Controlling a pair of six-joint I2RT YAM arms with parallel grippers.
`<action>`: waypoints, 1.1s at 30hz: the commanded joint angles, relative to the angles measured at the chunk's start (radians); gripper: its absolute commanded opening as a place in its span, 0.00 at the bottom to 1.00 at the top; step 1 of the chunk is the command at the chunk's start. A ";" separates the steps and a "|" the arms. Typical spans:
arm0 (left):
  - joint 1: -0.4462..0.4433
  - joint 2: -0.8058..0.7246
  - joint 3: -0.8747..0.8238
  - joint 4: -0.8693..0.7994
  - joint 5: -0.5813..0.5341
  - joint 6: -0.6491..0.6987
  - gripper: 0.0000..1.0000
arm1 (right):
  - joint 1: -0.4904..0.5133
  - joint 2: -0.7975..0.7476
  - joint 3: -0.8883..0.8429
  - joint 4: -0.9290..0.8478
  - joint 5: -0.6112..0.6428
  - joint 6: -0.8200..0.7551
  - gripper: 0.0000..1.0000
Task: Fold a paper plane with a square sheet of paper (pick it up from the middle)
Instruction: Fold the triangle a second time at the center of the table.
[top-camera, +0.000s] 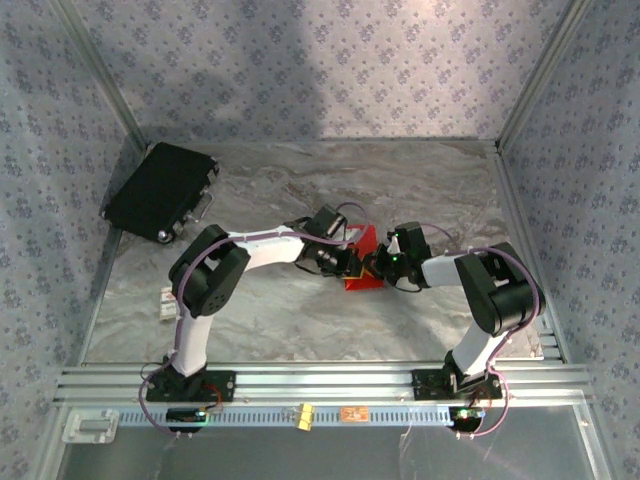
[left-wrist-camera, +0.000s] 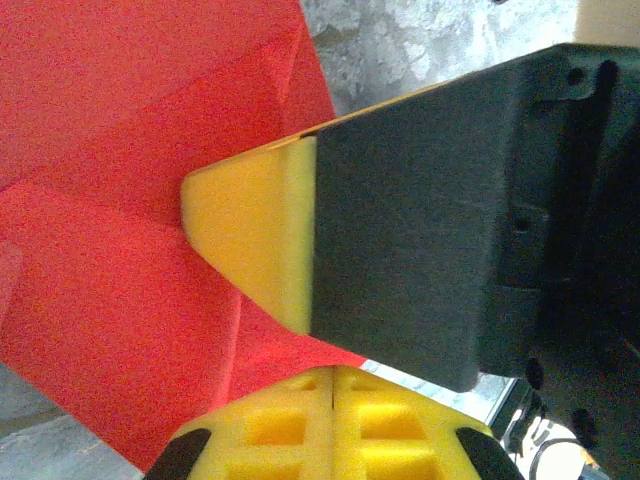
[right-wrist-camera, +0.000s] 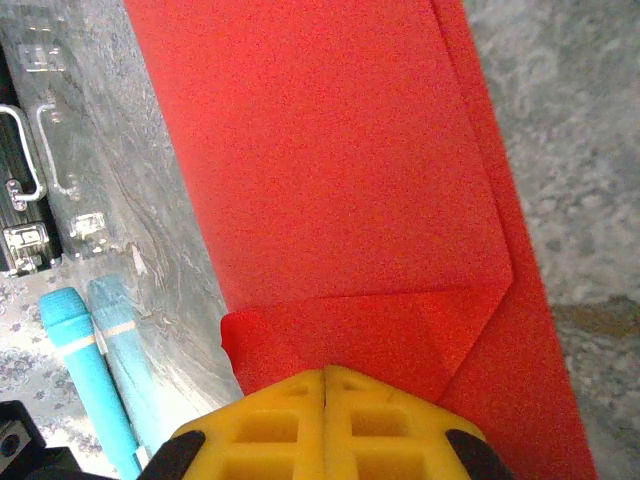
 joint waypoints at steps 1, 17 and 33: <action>-0.008 0.024 0.029 -0.044 0.008 0.009 0.02 | 0.004 0.005 -0.029 -0.065 0.056 0.004 0.00; -0.008 0.050 -0.017 -0.076 -0.027 0.042 0.03 | 0.000 0.022 -0.026 -0.069 0.059 -0.001 0.00; -0.013 -0.031 -0.166 -0.061 -0.039 0.044 0.05 | -0.022 0.019 -0.034 -0.083 0.053 -0.024 0.00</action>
